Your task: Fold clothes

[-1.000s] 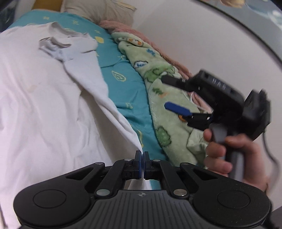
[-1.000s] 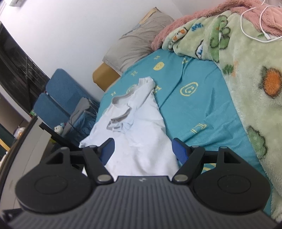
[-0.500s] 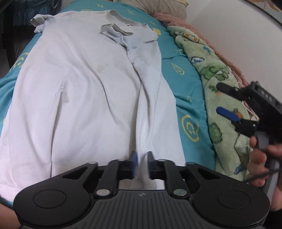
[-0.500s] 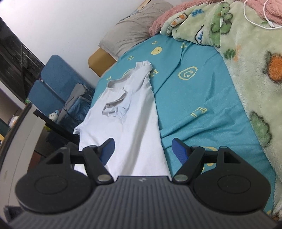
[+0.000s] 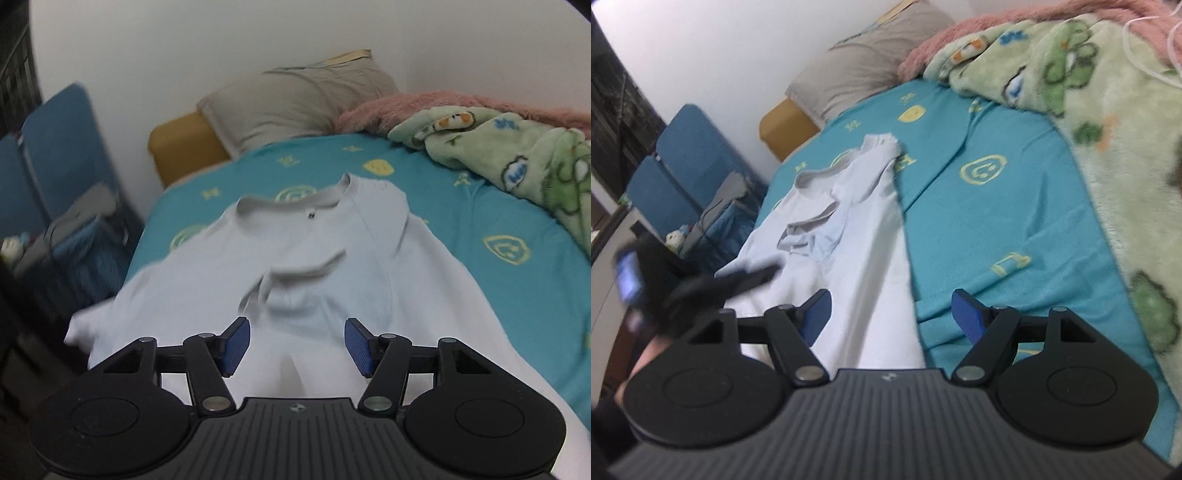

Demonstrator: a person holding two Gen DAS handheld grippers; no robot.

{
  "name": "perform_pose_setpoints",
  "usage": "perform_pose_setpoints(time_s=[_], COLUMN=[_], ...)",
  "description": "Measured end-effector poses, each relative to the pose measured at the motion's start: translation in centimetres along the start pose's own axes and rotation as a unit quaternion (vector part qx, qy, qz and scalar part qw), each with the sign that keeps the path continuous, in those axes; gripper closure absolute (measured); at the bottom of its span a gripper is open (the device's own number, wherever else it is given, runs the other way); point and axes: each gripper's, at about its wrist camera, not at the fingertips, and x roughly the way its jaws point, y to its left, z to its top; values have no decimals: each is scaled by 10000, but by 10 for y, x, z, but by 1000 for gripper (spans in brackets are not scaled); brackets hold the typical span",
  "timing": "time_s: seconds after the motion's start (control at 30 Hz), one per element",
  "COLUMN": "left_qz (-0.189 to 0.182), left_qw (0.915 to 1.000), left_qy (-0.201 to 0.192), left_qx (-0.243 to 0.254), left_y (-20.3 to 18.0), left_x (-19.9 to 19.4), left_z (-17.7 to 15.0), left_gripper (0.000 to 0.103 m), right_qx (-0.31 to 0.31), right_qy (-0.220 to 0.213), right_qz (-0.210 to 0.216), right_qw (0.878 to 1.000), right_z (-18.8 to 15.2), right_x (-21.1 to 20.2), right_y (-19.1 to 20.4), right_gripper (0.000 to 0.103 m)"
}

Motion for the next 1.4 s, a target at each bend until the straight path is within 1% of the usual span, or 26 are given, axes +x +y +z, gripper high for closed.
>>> perform_pose_setpoints(time_s=[0.1,0.13,0.17,0.23,0.27,0.3,0.33,0.43,0.5,0.57,0.63,0.67,0.73,0.77,0.8,0.83,0.87,0.9,0.97,1.03,1.1,1.17,1.27,1.33,1.37,1.4], left_qz=[270,411,470,399,349,290,218,-37,122,468,671,672,517,433,348,279,224,162,39,-143,-298,-315,-247,-143,-137,-184], left_qw=[9993,9986,9981,9974,9972,9974,9981,10000,9991,9959,9911,9884,9822,9796,9766,9741,9731,9728,9722,9737,9781,9838,9860,9814,9781,9744], left_qy=[-7,25,83,285,362,388,360,-31,-258,-326,-201,-134,-110,-104,-98,-92,-82,-65,-32,36,148,250,220,237,184,36], left_qx=[250,323,392,535,558,527,460,50,-311,-709,-1130,-1357,-1802,-1961,-2119,-2241,-2291,-2308,-2341,-2275,-2055,-1748,-1632,-1900,-2067,-2242], left_y=[-11,-14,-16,-19,-19,-17,-15,0,14,30,46,54,66,70,73,75,75,73,70,61,46,29,7,4,6,12], left_x=[51,67,83,112,122,128,132,129,126,130,138,140,135,130,124,119,112,105,91,78,73,75,85,91,92,91], left_z=[19,24,26,27,27,27,28,42,58,72,81,83,80,77,74,71,66,61,51,39,29,22,9,1,-1,-2], left_gripper=[44,45,47,64,83,96,99,101,101,101,100,97,87,75,59,53,44,38,32,30,30,31,38,53,70,88], right_qx=[-134,-178,-184,-147,-79,-3,108,335,328,331,330,332,352,365,374,377,378,384,408,414,407,413,431,463,476,489], right_qy=[-13,-4,10,37,70,108,154,235,270,291,279,267,247,236,222,208,194,188,191,189,188,191,218,252,267,280], right_qz=[8,-18,-34,-99,-145,-187,-184,-98,-104,-82,-106,-129,-163,-176,-182,-182,-182,-183,-165,-139,-121,-108,-117,-130,-130,-128], right_qw=[9999,9998,9998,9998,9998,9998,9997,9991,9990,9990,9990,9990,9989,9989,9989,9989,9989,9989,9988,9989,9989,9989,9988,9985,9984,9983], right_z=[3,4,6,11,13,15,16,14,12,10,10,10,10,10,10,10,10,10,11,11,10,10,9,8,7,7], right_x=[13,19,25,37,42,48,52,57,60,62,62,62,62,61,61,60,60,60,58,57,56,56,57,58,58,59], right_y=[1,0,-3,-10,-15,-20,-26,-34,-33,-33,-33,-33,-34,-34,-34,-34,-34,-34,-34,-33,-32,-31,-31,-32,-33,-33], right_gripper=[29,29,29,30,30,30,30,30,30,30,30,30,30,30,30,30,30,30,30,30,30,30,30,30,30,30])
